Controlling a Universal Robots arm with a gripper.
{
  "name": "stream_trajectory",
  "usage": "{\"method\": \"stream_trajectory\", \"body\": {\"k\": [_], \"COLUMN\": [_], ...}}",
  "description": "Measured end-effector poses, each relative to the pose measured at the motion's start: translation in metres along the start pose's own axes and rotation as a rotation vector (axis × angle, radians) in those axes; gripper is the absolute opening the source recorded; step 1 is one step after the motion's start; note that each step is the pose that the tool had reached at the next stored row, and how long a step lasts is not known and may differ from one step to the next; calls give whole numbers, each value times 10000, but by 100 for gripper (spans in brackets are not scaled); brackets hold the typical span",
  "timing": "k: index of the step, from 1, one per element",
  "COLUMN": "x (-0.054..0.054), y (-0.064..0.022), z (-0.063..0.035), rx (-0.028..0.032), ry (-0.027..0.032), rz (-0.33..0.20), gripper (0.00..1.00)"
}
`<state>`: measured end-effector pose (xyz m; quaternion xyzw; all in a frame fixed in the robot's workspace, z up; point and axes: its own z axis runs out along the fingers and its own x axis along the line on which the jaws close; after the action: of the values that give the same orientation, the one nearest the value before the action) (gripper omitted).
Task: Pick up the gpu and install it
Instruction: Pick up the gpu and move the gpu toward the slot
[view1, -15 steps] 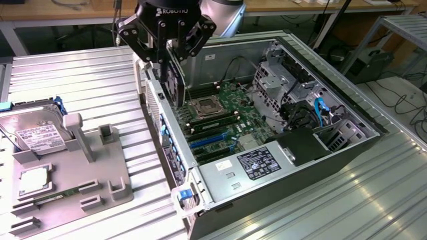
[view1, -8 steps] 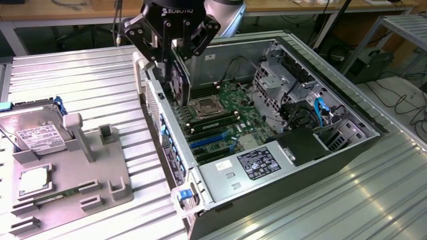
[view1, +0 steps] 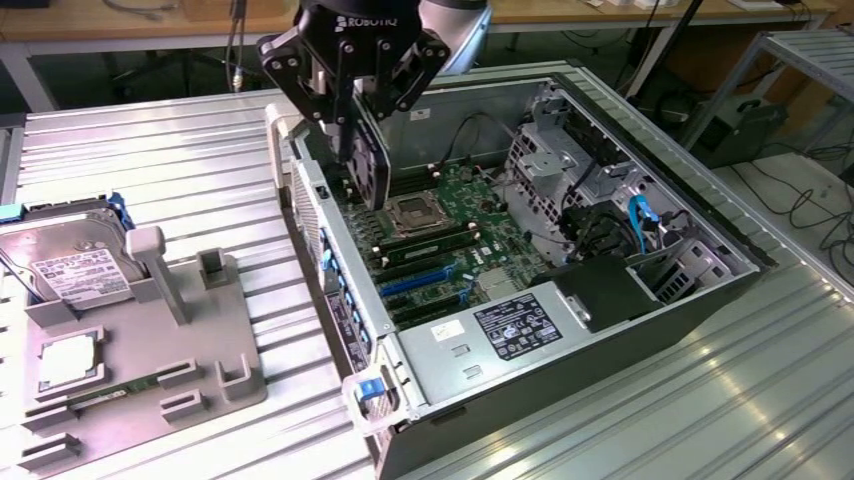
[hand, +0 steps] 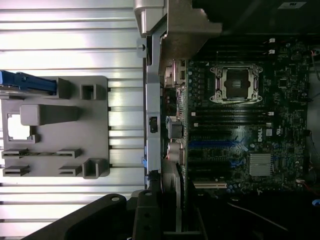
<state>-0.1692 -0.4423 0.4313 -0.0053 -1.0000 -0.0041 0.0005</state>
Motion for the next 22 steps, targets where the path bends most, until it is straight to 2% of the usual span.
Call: {"method": "stream_trajectory", "body": {"k": [22], "x": [-249], "y": [3], "z": [8], "rx": [16], "ry": [0], "rz": [0], "gripper": [28]}}
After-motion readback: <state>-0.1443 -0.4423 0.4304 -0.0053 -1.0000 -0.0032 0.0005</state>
